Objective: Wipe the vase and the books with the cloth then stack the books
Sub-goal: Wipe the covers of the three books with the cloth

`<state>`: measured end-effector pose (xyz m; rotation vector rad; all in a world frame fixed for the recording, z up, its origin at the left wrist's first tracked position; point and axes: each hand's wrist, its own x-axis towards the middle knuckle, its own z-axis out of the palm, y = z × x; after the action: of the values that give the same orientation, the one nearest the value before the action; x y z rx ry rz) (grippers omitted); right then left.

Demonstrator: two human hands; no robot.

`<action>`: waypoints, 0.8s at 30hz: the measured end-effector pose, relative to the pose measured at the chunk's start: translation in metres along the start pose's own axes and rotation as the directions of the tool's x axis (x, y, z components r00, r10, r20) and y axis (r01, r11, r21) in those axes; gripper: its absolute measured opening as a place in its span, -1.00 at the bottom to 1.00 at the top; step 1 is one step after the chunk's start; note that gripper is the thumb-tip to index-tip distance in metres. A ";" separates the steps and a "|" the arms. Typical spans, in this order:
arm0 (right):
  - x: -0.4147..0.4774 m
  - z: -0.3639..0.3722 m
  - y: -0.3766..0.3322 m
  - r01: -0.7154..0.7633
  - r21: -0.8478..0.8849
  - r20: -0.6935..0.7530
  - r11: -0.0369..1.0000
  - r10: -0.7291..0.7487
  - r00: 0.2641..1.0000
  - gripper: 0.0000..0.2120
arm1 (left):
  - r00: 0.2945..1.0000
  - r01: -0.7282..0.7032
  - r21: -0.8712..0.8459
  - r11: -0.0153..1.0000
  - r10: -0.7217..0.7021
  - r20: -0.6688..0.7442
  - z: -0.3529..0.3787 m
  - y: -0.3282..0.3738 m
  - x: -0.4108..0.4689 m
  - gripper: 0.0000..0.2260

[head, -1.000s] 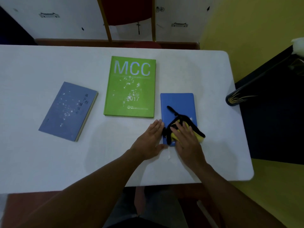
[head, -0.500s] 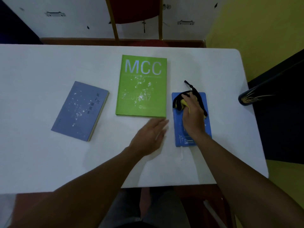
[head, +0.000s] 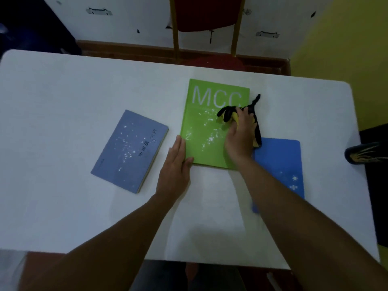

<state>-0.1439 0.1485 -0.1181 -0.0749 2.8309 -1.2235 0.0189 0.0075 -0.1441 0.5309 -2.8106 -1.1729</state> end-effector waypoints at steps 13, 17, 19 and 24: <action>-0.026 0.027 -0.011 0.573 -0.063 0.498 0.817 -0.472 0.728 -0.51 | 0.996 0.061 -0.056 0.997 -0.058 0.063 -0.011 -0.011 0.001 -0.33; -0.066 -0.013 0.031 0.647 -0.070 0.477 0.759 -0.544 0.690 -0.55 | 0.995 0.032 -0.032 0.999 -0.028 0.098 -0.018 -0.012 0.002 -0.34; -0.059 -0.031 0.046 0.674 -0.102 0.469 0.731 -0.562 0.681 -0.54 | 0.994 0.025 -0.049 0.998 -0.020 0.105 -0.019 -0.013 0.004 -0.34; 0.002 -0.028 0.030 0.519 -0.226 0.409 0.824 -0.404 0.819 -0.51 | 0.992 0.016 -0.101 0.995 -0.003 0.125 -0.023 -0.014 0.006 -0.36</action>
<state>-0.1485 0.1893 -0.1202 -0.9601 2.7320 -0.6651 0.0212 -0.0195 -0.1383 0.4802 -2.8324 -1.3899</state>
